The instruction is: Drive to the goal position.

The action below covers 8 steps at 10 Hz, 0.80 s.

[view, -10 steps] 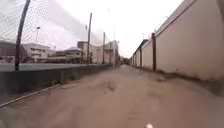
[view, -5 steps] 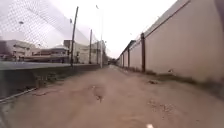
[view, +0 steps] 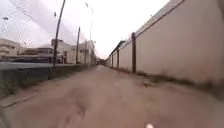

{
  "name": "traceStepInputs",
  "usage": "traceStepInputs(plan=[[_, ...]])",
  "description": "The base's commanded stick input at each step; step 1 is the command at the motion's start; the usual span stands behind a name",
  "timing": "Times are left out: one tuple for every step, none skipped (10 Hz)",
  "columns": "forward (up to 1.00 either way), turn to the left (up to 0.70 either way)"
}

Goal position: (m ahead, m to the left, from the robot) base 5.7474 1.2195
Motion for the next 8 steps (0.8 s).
traceStepInputs(plan=[[1.0,-0.12],[1.0,0.0],[1.0,0.0],[1.0,0.0],[1.0,0.0],[1.0,0.05],[1.0,0.4],[1.0,0.4]])
